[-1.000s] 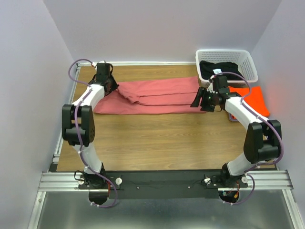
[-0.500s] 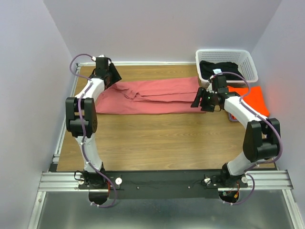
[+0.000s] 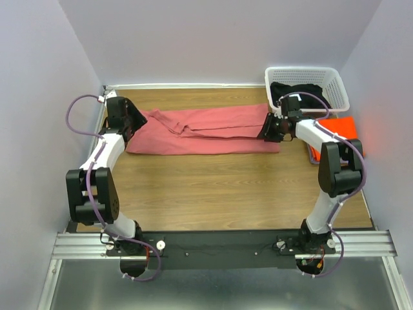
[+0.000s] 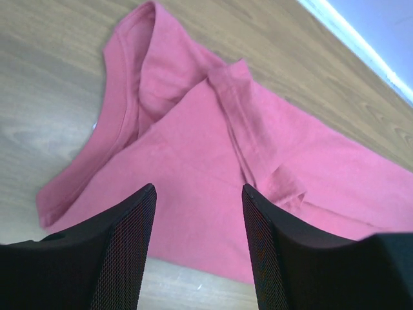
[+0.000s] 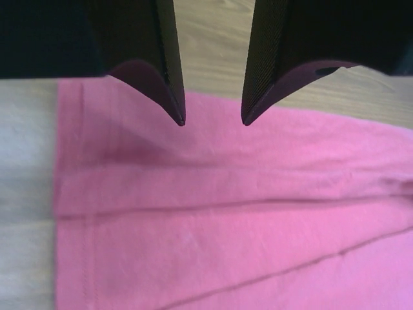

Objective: Fold and stack the t-shirts
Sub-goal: Fold the tshirt

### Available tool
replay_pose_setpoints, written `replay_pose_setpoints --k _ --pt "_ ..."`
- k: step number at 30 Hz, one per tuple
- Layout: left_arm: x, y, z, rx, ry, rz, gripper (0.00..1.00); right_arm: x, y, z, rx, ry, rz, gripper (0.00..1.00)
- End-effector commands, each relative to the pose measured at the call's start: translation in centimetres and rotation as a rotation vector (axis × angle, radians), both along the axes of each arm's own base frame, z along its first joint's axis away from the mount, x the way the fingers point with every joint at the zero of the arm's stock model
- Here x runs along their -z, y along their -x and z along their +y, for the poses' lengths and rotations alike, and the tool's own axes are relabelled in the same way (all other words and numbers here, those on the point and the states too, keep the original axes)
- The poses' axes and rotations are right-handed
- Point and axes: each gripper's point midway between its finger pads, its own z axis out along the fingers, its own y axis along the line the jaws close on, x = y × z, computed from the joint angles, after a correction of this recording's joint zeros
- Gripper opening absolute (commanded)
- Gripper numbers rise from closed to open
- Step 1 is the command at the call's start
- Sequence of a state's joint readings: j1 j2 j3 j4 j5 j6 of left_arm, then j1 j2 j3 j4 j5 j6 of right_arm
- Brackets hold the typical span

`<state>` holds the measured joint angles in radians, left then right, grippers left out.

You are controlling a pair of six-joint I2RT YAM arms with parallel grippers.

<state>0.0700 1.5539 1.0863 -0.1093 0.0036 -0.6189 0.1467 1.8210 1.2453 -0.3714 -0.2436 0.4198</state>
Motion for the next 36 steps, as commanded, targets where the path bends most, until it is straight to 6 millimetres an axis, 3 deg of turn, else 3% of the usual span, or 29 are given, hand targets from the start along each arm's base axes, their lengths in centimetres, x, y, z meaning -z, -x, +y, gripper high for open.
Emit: replay_pose_setpoints --k 1,5,10,15,16,17,19,23,28,29,30,31,36 --pt "0.9 1.4 0.5 -0.020 -0.014 0.012 0.63 0.4 -1.8 1.5 -0.054 -0.071 -0.006 0.44" --pt "1.2 3.0 0.4 -0.012 -0.024 0.028 0.63 1.0 -2.4 2.8 -0.088 -0.136 0.019 0.34" --pt "1.3 4.6 0.6 -0.013 -0.035 0.032 0.63 1.9 -3.3 2.8 -0.080 -0.126 0.028 0.33" --pt "2.4 5.9 0.6 -0.017 -0.036 0.060 0.63 2.0 -6.9 1.8 -0.020 -0.058 -0.021 0.32" --pt "2.6 6.1 0.6 -0.018 -0.035 0.063 0.63 1.1 -8.2 1.8 -0.011 -0.054 -0.053 0.33" --pt "2.9 6.4 0.6 -0.018 -0.035 0.069 0.63 2.4 -8.7 1.6 0.003 -0.044 -0.035 0.32" --pt "3.1 6.7 0.6 -0.020 -0.033 0.076 0.63 2.4 -10.1 1.5 0.020 -0.046 -0.048 0.33" --pt "3.0 7.0 0.9 -0.025 -0.043 0.076 0.63 0.2 -11.1 1.3 0.026 -0.036 -0.106 0.33" --pt "3.2 7.2 1.3 -0.036 -0.050 0.083 0.63 -1.9 -9.1 0.3 0.032 -0.008 -0.136 0.33" --pt "3.5 7.3 1.5 -0.046 -0.048 0.091 0.63 -0.6 -7.6 0.0 0.035 -0.005 -0.099 0.33" --pt "3.9 7.4 1.7 -0.052 -0.047 0.100 0.63 -0.5 -7.0 -0.3 0.042 -0.011 -0.093 0.33" --pt "4.1 7.4 1.8 -0.059 -0.046 0.105 0.63 -1.8 -6.6 -0.7 0.054 -0.023 -0.116 0.33" --pt "6.2 8.0 3.2 -0.127 -0.031 0.149 0.64 -2.7 -3.4 -0.9 0.083 -0.128 -0.133 0.33"
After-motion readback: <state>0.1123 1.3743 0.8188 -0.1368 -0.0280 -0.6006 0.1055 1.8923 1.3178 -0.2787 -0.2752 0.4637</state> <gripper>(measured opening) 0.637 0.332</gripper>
